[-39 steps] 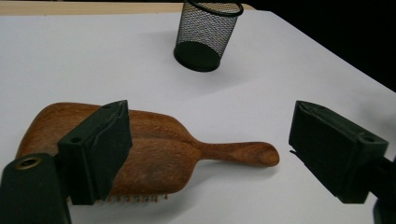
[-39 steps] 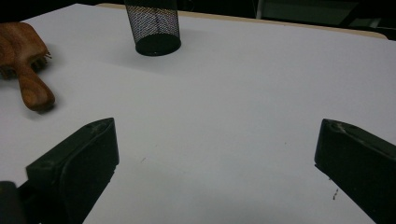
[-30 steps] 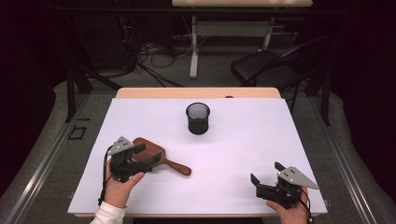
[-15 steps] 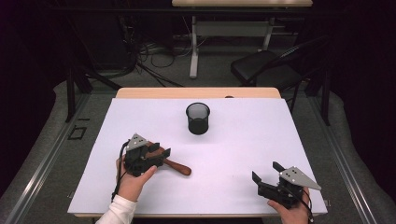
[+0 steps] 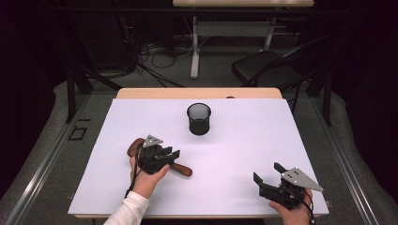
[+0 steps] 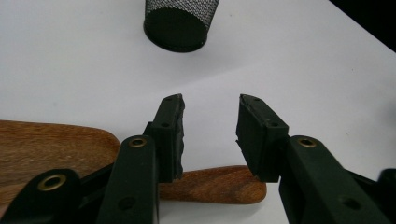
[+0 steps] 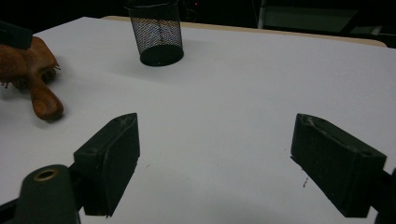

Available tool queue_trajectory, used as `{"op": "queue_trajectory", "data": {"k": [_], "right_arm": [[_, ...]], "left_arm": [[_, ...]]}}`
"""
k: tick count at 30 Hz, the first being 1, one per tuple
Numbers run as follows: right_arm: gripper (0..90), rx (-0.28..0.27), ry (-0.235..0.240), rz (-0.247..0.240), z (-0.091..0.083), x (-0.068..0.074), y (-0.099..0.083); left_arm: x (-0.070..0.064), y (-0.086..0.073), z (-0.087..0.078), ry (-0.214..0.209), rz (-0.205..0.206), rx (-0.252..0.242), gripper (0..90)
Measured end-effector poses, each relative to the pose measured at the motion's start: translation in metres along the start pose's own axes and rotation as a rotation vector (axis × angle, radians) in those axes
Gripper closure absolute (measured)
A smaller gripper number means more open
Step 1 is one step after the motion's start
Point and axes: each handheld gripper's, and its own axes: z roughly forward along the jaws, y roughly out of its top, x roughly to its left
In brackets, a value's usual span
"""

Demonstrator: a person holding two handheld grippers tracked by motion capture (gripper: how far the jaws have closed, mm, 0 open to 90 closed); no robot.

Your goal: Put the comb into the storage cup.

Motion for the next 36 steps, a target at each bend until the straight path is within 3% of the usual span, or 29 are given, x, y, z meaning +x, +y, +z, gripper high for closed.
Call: {"op": "queue_trajectory", "data": {"k": [9, 16, 23, 36], "right_arm": [[15.5, 0.031, -0.001, 0.002, 0.001, -0.002, -0.001], [15.4, 0.034, 0.006, 0.013, 0.001, -0.002, -0.001], [15.4, 0.032, 0.007, 0.021, 0.002, -0.002, -0.001], [15.4, 0.036, 0.004, 0.024, 0.001, -0.003, -0.001]], "left_arm": [[-0.002, -0.004, 0.022, 0.032, -0.008, 0.095, 80.1], [0.000, -0.008, 0.035, 0.038, -0.053, 0.155, 89.5], [0.000, -0.012, 0.041, 0.044, -0.058, 0.193, 89.9], [-0.001, -0.013, 0.044, 0.050, -0.044, 0.217, 90.0]]}}
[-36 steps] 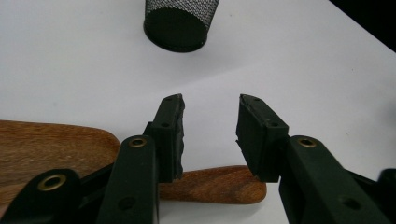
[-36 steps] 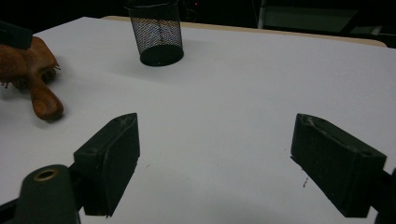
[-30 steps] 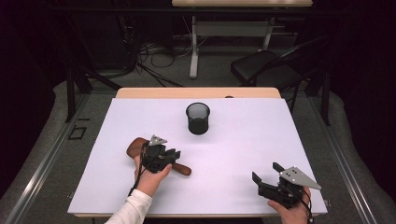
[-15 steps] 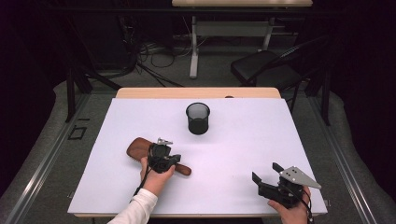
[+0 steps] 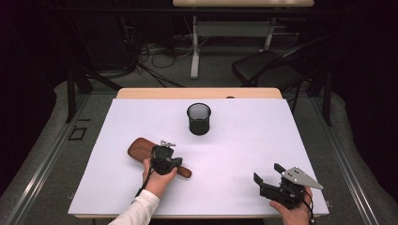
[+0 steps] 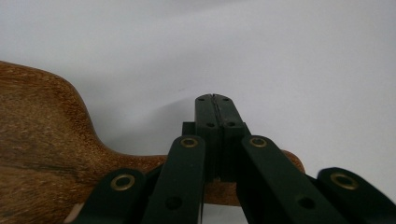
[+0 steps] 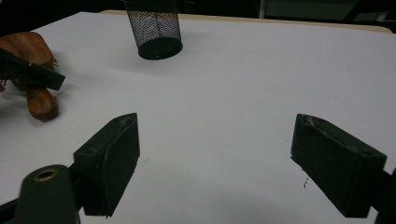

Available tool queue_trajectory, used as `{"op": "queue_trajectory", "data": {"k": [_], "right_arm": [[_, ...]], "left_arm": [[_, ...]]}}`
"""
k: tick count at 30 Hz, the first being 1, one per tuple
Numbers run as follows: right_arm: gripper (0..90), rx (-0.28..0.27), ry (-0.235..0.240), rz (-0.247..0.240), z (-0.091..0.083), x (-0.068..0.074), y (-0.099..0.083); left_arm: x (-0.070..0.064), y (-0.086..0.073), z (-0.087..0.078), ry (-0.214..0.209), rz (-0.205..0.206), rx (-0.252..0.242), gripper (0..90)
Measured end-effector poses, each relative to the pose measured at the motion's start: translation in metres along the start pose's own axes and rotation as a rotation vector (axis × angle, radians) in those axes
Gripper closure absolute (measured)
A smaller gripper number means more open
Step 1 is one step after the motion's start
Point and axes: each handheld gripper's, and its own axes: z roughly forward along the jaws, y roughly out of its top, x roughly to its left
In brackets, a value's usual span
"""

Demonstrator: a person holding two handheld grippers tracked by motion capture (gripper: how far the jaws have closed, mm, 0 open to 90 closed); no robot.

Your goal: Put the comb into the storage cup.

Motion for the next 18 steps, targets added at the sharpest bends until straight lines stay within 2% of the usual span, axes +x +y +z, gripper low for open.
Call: {"op": "queue_trajectory", "data": {"k": [15, 18], "right_arm": [[15.4, 0.001, -0.001, 0.007, -0.0001, -0.0007, -0.0001], [15.4, 0.001, -0.002, 0.008, -0.0002, -0.0009, -0.0002]], "left_arm": [[0.0002, -0.0062, -0.0062, 0.007, 0.034, 0.025, 89.9], [0.0004, -0.0097, -0.0091, 0.022, 0.052, 0.021, 89.9]]}}
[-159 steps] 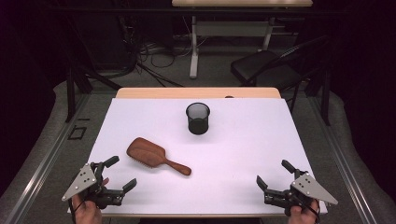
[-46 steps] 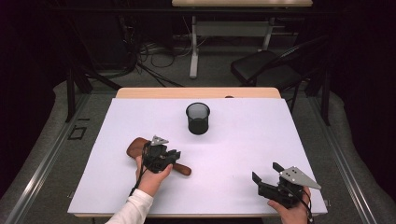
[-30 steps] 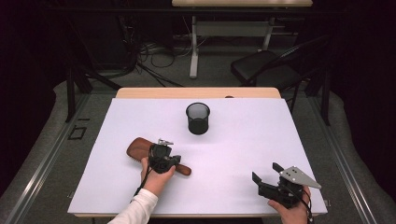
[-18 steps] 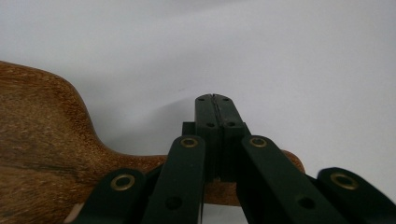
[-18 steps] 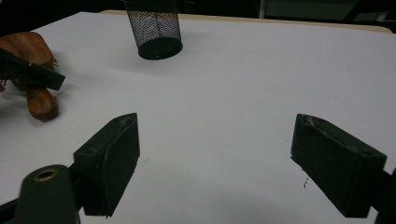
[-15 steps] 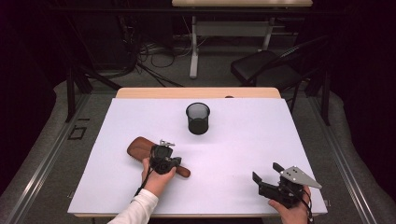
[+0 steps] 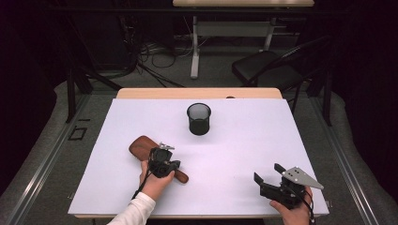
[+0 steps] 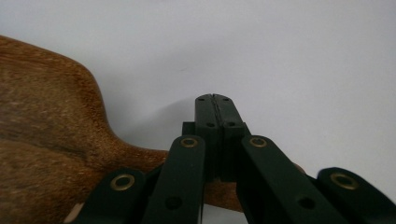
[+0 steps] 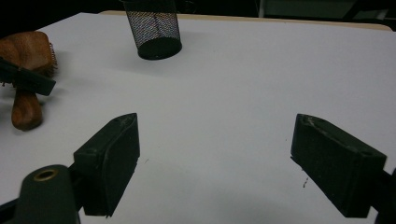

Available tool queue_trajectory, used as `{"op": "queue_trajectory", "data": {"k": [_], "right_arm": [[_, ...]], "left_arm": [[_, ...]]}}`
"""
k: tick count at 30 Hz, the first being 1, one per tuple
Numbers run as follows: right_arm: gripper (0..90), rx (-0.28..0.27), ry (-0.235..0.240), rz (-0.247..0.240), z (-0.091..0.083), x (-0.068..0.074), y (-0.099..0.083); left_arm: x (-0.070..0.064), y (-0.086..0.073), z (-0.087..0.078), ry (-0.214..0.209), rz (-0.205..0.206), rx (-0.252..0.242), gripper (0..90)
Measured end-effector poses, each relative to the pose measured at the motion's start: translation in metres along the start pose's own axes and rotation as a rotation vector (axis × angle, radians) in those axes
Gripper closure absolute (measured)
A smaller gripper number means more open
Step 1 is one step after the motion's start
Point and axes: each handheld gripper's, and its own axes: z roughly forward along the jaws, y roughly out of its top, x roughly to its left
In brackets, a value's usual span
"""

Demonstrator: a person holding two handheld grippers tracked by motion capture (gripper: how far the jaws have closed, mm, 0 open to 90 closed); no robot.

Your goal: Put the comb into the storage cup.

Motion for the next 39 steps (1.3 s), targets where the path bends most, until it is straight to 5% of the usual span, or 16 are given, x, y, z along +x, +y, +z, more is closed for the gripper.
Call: {"op": "queue_trajectory", "data": {"k": [21, 39], "right_arm": [[15.4, 0.005, 0.005, 0.005, 0.000, -0.001, 0.000], [15.5, -0.001, 0.006, 0.009, 0.001, -0.001, 0.000]], "left_arm": [[0.009, -0.028, -0.024, 0.005, 0.039, 0.013, 89.9], [0.016, -0.047, -0.040, 0.070, 0.087, 0.019, 89.9]]}}
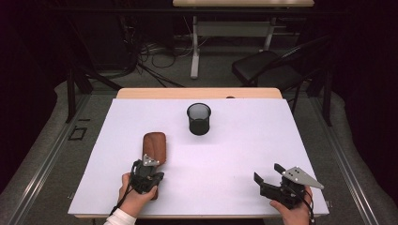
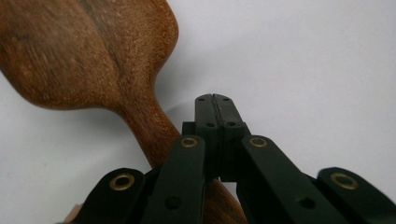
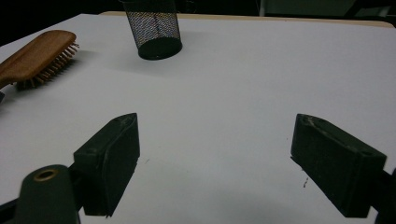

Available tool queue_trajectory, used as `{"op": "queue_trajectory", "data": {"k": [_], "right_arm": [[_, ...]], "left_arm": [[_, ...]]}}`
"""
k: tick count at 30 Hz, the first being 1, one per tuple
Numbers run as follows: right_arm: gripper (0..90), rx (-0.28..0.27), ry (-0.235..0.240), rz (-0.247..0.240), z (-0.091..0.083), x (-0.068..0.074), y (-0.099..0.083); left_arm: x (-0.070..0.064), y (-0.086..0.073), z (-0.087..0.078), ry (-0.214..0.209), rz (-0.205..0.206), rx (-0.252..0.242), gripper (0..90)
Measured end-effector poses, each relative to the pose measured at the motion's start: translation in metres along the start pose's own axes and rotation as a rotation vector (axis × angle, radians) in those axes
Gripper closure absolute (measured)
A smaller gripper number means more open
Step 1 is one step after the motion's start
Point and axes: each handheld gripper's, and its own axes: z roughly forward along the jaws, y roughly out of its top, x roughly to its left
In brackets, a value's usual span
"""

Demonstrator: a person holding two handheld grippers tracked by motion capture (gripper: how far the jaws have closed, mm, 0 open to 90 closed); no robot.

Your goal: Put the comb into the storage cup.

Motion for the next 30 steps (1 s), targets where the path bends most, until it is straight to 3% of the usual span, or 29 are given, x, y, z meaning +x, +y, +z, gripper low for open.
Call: {"op": "queue_trajectory", "data": {"k": [14, 21, 30], "right_arm": [[15.5, 0.001, -0.002, 0.004, -0.001, 0.000, 0.000], [15.5, 0.000, -0.002, 0.007, -0.001, -0.001, 0.000], [15.5, -0.003, 0.000, 0.008, -0.001, -0.001, 0.001]], "left_arm": [[0.015, -0.010, -0.010, 0.013, -0.030, 0.000, 89.9], [0.027, -0.014, -0.016, 0.026, -0.072, -0.007, 89.8], [0.034, -0.014, -0.017, 0.067, -0.076, -0.013, 89.8]]}}
